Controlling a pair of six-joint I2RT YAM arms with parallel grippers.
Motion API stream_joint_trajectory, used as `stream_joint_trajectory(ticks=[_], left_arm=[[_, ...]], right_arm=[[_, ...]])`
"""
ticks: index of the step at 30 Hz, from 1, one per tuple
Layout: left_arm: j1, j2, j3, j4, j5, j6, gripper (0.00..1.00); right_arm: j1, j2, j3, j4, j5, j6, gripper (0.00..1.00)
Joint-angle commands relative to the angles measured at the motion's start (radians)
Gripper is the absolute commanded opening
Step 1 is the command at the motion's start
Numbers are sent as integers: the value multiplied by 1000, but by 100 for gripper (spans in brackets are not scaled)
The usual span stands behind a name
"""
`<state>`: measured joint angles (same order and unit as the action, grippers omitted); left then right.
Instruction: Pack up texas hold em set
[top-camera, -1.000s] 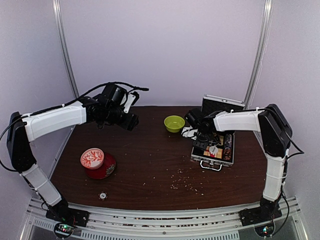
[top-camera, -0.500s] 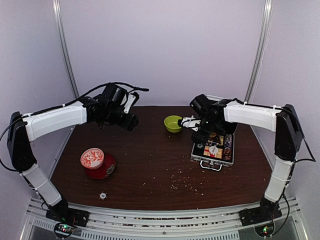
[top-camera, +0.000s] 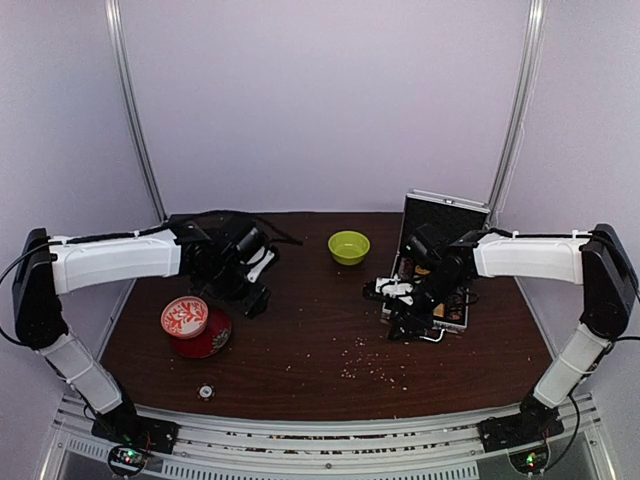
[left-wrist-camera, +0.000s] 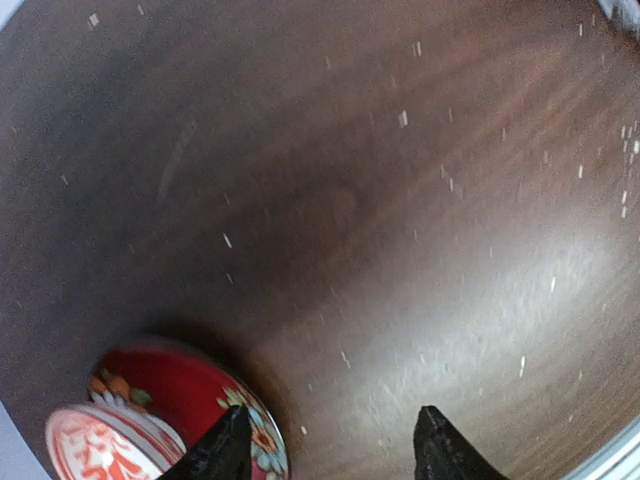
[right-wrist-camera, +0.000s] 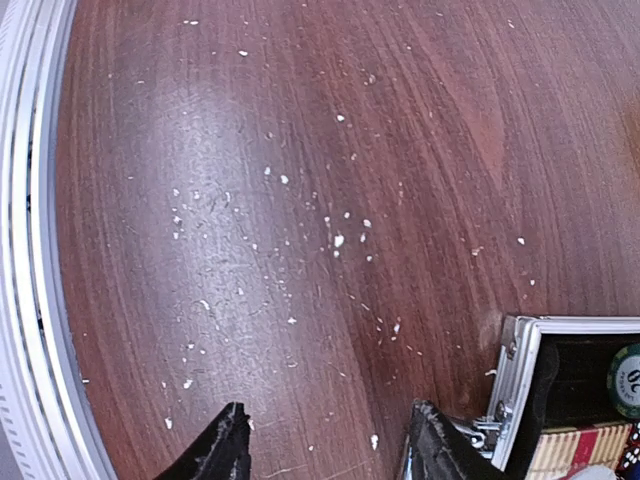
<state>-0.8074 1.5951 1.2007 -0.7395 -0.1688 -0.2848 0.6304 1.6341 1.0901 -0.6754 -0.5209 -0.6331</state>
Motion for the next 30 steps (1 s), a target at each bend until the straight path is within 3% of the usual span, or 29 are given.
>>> stream_joint_trajectory(ticks=[1, 6, 10, 14, 22, 30], left_arm=[[-57, -73, -98, -152, 53, -129, 55], [-88, -121, -173, -245, 84, -227, 51], [-89, -157, -211, -324, 87, -286, 63], [-88, -166, -272, -374, 100, -318, 66], [-87, -159, -378, -318, 148, -343, 77], [-87, -138, -448, -213, 223, -322, 70]], right_arm=[[-3, -14, -3, 65, -52, -42, 55], [-3, -12, -10, 60, -65, -55, 54], [-3, -15, -15, 53, -73, -60, 54], [-3, -24, -21, 55, -66, -59, 54], [-3, -17, -22, 50, -54, -57, 54], [-3, 3, -20, 43, -51, -57, 54]])
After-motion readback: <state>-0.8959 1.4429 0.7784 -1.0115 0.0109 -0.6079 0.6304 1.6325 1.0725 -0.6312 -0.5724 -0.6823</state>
